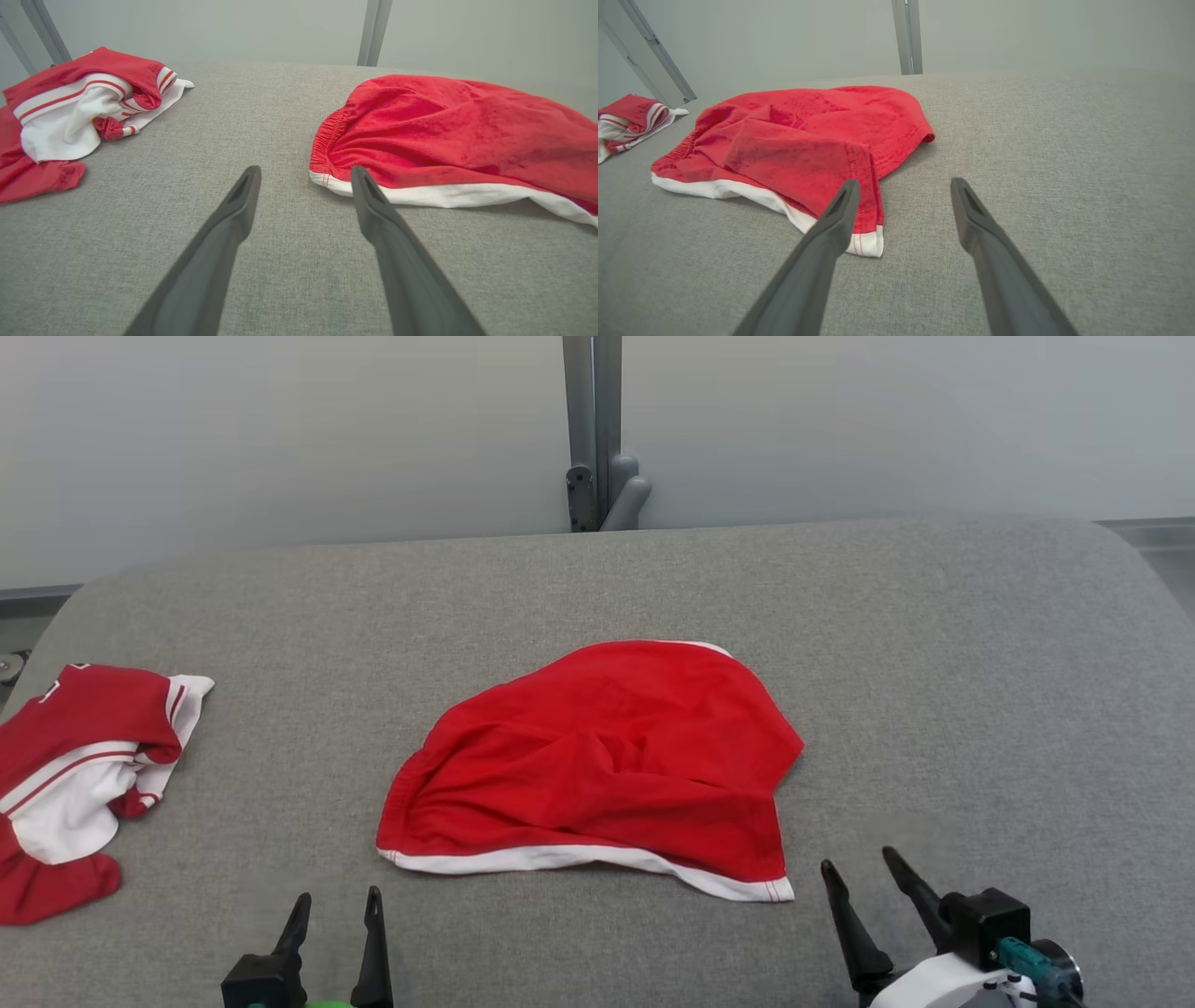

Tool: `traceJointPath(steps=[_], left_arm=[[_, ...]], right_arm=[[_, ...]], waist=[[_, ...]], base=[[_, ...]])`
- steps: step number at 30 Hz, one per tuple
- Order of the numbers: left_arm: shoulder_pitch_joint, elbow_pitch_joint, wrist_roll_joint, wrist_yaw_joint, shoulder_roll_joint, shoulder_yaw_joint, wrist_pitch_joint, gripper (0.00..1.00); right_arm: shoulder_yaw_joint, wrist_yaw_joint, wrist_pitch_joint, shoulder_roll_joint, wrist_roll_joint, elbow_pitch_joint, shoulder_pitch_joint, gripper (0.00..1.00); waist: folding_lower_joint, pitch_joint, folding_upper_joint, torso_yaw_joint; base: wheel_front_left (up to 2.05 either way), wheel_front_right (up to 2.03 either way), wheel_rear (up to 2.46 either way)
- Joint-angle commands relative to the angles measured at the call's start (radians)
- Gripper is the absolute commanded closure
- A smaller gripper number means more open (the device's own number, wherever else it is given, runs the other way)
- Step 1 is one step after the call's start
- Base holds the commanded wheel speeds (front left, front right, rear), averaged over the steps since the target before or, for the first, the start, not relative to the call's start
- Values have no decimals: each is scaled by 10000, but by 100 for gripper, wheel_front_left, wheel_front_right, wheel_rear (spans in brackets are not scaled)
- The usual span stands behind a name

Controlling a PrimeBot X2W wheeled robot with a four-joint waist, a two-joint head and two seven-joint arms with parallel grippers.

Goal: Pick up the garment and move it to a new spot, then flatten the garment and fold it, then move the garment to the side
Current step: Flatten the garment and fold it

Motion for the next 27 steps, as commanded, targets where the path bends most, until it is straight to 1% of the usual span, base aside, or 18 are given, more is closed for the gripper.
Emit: traceJointPath(steps=[1,7,18,19,20,22,25,27], left_arm=[[-171,-10,-36,30,-2,-36,-3,0],[-478,192,-189,44,3,-406,-3,0],[-875,297,-325,-3,5,-676,-1,0],[-912,301,-328,-1,5,-686,-3,0],[-936,303,-336,3,4,-692,-1,0],[-973,290,-347,12,4,-709,-3,0],[-1031,286,-365,6,4,-714,-3,0],[-1076,290,-361,1,4,-718,-3,0]], right_arm=[[130,0,-33,-38,89,121,-116,0],[1226,0,-33,-333,544,1098,-540,0],[2246,0,-33,-540,931,2231,-1534,0],[2285,0,-33,-557,954,2313,-1587,7],[2311,0,-33,-566,979,2347,-1642,10],[2325,0,-33,-586,1022,2373,-1703,9],[2393,0,-33,-627,1012,2393,-1795,12],[2469,0,-32,-653,1014,2443,-1838,17]], waist=[[0,194,0,9],[0,702,0,70],[0,1296,0,335],[0,1337,0,365],[0,1365,0,388],[0,1451,0,431],[0,1541,0,471],[0,1606,0,491]], base=[[0,0,0],[0,0,0],[0,0,0],[0,0,0],[0,0,0],[0,0,0],[0,0,0],[0,0,0]])
